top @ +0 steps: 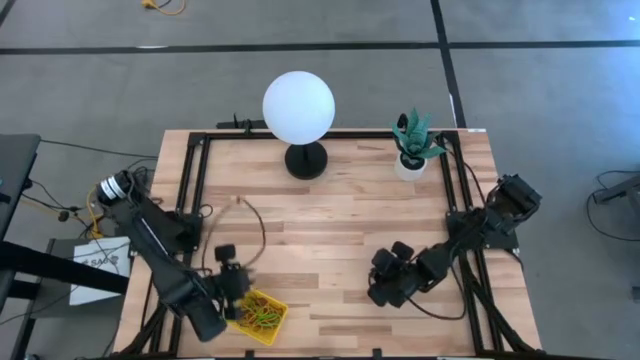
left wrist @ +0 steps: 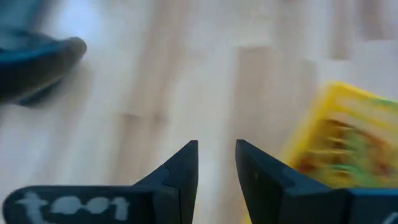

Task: Pick and place items into bin
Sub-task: Return to Home Position

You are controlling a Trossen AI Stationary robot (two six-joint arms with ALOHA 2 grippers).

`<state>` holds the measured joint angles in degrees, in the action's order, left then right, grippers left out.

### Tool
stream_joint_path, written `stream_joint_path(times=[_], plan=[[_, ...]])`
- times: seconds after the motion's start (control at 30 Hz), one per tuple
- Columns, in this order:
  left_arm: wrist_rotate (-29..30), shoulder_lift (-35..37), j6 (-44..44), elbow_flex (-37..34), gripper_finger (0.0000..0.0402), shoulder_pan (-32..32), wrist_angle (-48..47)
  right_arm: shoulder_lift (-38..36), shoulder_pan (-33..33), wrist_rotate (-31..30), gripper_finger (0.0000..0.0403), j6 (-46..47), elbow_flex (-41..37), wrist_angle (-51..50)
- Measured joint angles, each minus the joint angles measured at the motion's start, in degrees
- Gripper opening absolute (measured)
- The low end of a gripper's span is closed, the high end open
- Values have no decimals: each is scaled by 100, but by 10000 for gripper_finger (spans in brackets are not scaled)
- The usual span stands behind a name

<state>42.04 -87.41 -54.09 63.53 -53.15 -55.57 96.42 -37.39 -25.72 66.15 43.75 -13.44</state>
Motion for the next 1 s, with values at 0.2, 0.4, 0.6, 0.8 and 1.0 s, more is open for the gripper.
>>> stream_joint_path(times=[0.2, 0.4, 0.6, 0.8, 1.0], plan=[[822, 473, -431, 627, 98, -6, -2169, -968, 292, -408, 67, -859, 146, -853], [819, 1149, -1322, 1163, 98, -9, -3449, -2788, 367, -802, 67, -2018, 566, -2043], [1138, 2431, -1544, 712, 98, -108, -3438, -4622, 195, -1059, 67, -3088, 309, -2189], [2304, 3738, -371, -1333, 98, -635, -751, -5968, 6, -997, 67, -2902, -1317, -700], [1655, 4733, 2591, -3280, 98, -440, 3944, -6391, -205, 321, 67, -4905, -3268, 3922]])
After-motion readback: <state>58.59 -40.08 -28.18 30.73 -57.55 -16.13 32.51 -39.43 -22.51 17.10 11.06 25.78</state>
